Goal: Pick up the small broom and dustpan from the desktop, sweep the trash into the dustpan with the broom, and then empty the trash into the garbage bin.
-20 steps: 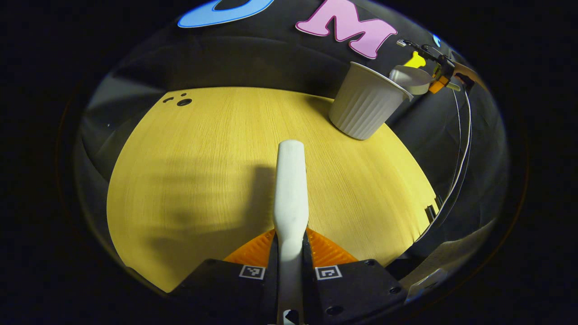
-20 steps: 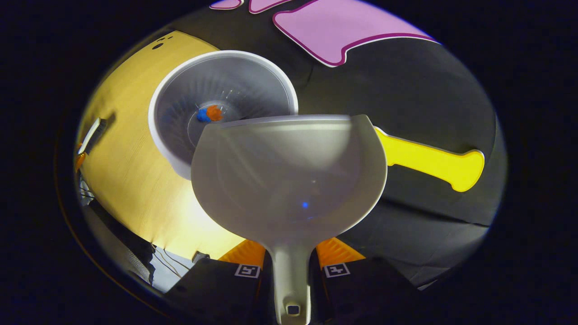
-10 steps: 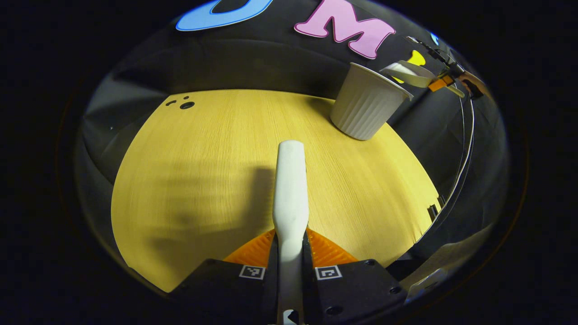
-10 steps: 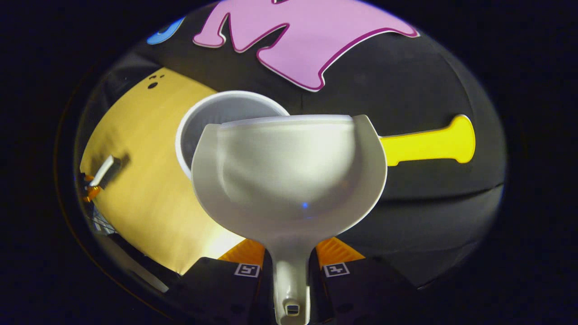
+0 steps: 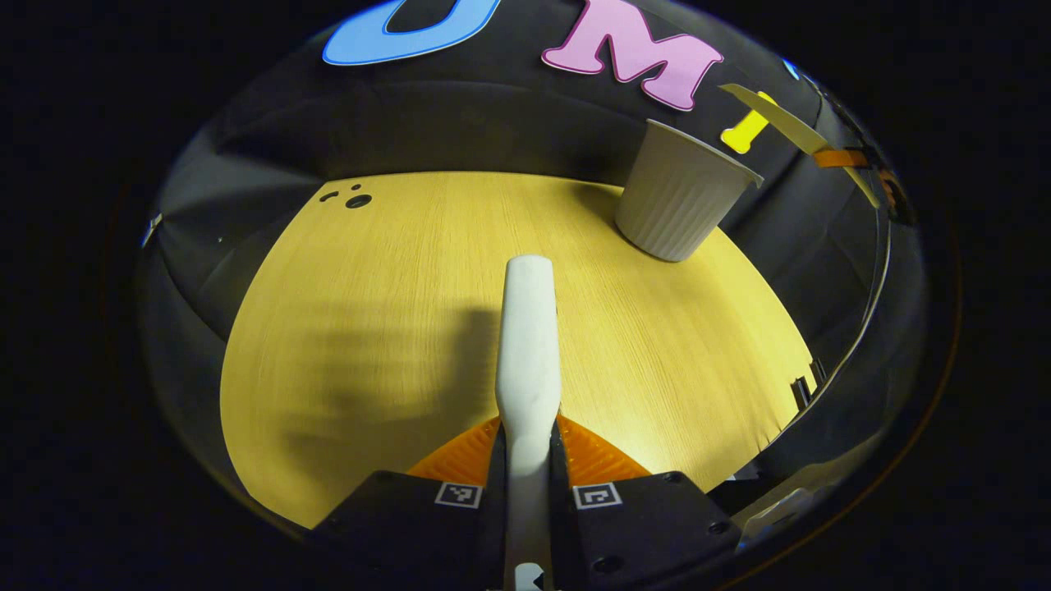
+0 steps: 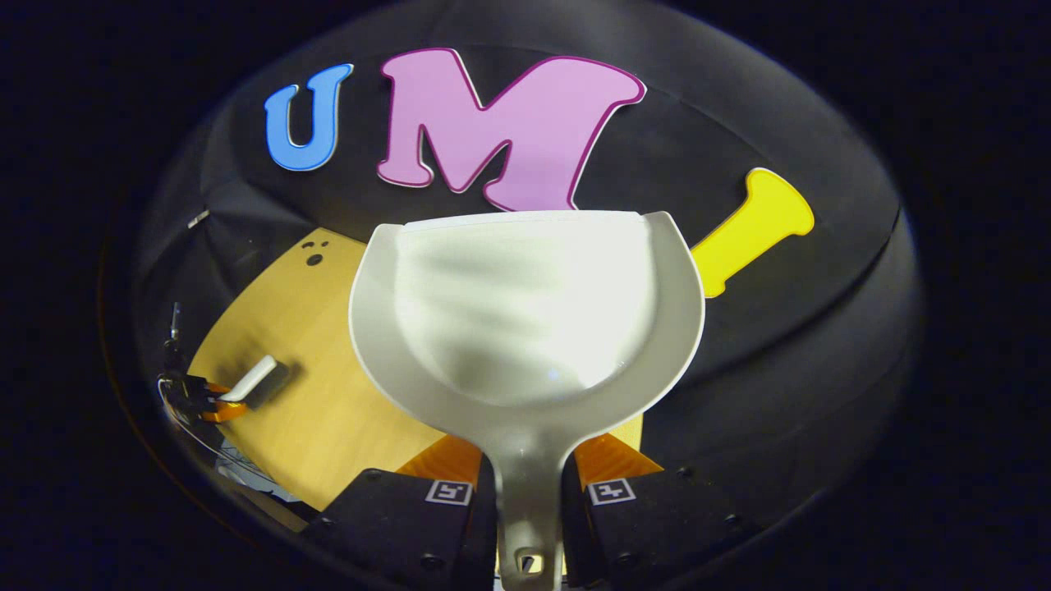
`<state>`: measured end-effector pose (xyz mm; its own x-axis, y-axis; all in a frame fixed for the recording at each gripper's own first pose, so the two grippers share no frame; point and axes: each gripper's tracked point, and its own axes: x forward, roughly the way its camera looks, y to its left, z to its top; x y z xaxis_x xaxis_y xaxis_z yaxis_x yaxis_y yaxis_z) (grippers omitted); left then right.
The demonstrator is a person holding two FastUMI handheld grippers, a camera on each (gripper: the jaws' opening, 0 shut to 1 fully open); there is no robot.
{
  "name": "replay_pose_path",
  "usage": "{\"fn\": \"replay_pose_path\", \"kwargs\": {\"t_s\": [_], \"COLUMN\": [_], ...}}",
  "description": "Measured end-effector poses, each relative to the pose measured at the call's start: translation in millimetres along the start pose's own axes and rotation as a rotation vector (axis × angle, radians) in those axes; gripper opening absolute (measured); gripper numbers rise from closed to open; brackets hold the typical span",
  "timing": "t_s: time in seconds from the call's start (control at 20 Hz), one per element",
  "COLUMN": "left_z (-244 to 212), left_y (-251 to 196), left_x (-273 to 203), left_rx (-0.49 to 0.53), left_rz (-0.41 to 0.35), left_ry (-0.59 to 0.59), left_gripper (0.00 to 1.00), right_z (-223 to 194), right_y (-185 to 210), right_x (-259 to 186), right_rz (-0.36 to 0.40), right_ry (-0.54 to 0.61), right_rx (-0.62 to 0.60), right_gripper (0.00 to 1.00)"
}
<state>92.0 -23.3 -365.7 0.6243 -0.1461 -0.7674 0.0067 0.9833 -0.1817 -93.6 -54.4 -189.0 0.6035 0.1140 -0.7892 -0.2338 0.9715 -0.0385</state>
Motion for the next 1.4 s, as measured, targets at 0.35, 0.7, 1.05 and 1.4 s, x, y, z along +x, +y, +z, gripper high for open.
{"fn": "replay_pose_path", "kwargs": {"t_s": [0.35, 0.7, 1.05, 1.4], "left_z": [-2.7, -11.7, -24.3, -26.5], "left_y": [-0.3, 1.3, 1.5, 7.6], "left_x": [3.8, 19.0, 42.5, 59.0], "left_rx": [0.019, 0.064, 0.119, 0.152], "left_rz": [0.035, 0.095, 0.140, 0.180], "left_ry": [0.019, 0.038, 0.068, 0.066], "left_gripper": [0.26, 0.26, 0.26, 0.29], "right_z": [-106.5, -234.7, -303.1, -323.4], "right_y": [104.6, 157.7, 183.0, 194.8], "right_x": [-8.1, 37.8, 70.2, 90.3], "right_rz": [0.153, 0.167, 0.155, 0.178], "right_ry": [0.078, 0.276, 0.407, 0.442], "right_rx": [0.089, 0.109, 0.121, 0.084], "right_gripper": [0.36, 0.36, 0.41, 0.37]}}
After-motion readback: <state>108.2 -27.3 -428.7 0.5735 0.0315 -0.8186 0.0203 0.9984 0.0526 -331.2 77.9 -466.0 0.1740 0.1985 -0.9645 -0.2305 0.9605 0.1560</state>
